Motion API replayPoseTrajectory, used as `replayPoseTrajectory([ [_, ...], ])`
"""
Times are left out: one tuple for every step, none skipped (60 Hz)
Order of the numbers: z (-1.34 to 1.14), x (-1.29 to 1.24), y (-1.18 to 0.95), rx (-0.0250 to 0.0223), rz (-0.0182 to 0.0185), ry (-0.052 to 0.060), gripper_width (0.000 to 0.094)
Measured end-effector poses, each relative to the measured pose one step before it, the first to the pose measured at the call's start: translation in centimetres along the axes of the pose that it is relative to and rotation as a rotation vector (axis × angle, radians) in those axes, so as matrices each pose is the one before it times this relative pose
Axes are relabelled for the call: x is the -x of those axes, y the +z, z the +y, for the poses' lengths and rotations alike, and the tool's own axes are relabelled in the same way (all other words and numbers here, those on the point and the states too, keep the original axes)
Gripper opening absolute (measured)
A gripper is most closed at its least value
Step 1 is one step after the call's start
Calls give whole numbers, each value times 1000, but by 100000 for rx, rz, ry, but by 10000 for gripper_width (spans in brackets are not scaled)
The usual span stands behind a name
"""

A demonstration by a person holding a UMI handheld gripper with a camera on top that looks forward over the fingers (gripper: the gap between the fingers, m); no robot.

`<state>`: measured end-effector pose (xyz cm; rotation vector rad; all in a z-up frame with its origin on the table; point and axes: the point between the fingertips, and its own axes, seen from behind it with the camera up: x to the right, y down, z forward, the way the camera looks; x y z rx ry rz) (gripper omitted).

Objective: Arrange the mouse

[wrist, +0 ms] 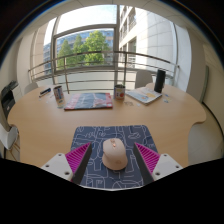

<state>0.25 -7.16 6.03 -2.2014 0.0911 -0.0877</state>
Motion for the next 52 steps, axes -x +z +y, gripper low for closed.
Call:
replayPoseTrajectory([
  [-236,33,-737,-857,359,-119,846],
  [-205,0,-768,-826,358,-145,844],
  [-294,3,-1166,-649,363,-131,845],
  [-102,64,-828,-668,330,-34,844],
  [-93,55,-854,-475,243,-13,845],
  [-69,67,-832,-544,220,174,844],
  [-102,76,-847,-663,213,201,846],
  [-109,31,-887,-690,334,186,851],
  [-78,21,-912,-678,384,86,850],
  [-43,18,-857,-583,410,0,849],
  [17,6,-827,-504,438,-168,850],
  [-14,8,-1030,-450,412,-313,851],
  [29,37,-756,-376,404,-447,851],
  [40,2,-778,-370,416,-424,851],
  [78,-23,-809,-402,430,-390,851],
  [58,-26,-817,-435,441,-323,851],
  [76,-52,-770,-396,472,-258,851],
  [111,-40,-775,-289,503,-170,852],
  [173,-47,-763,-154,517,-139,853],
  [159,-138,-1089,-56,512,-128,852],
  [194,-57,-748,-6,418,-78,851],
  [212,-50,-750,-41,321,-79,852],
  [228,-48,-695,-30,324,-51,851],
  [201,-50,-666,-26,283,21,851],
  [217,-29,-632,-24,234,-20,852],
  [248,-58,-646,32,218,-91,852],
  [284,-38,-611,50,165,-141,852],
  [219,21,-715,133,251,-310,850],
  [235,-73,-542,32,103,-299,852],
  [243,-97,-527,-12,106,-251,851],
  [233,-94,-530,2,144,-282,850],
  [238,47,-575,62,188,-240,848],
  [255,-40,-381,181,163,-311,849],
  [226,-63,-460,142,126,-303,849],
  [199,-18,-455,44,118,-134,848],
  [178,-33,-384,-32,93,-36,848],
  [173,-61,-387,-27,89,17,849],
  [165,-28,-389,-3,59,-22,848],
  [197,-13,-346,75,0,-14,847],
  [195,-69,-358,120,-101,42,847],
  [89,77,-361,157,-157,45,848],
  [133,-23,-324,90,-170,54,846],
  [65,19,-257,11,-96,-36,845],
  [50,1,-253,-46,-8,-141,846],
  [227,-55,-210,-201,-45,-228,845],
  [26,-31,-227,-195,74,-340,847],
  [5,-6,-139,-87,2,-393,847],
  [33,-11,-161,81,-39,-354,846],
  [66,-18,-120,267,-86,-247,844],
  [108,-17,-71,353,-105,-28,846],
  [258,-129,-10,307,-75,32,845],
  [27,-58,6,258,128,8,845],
])
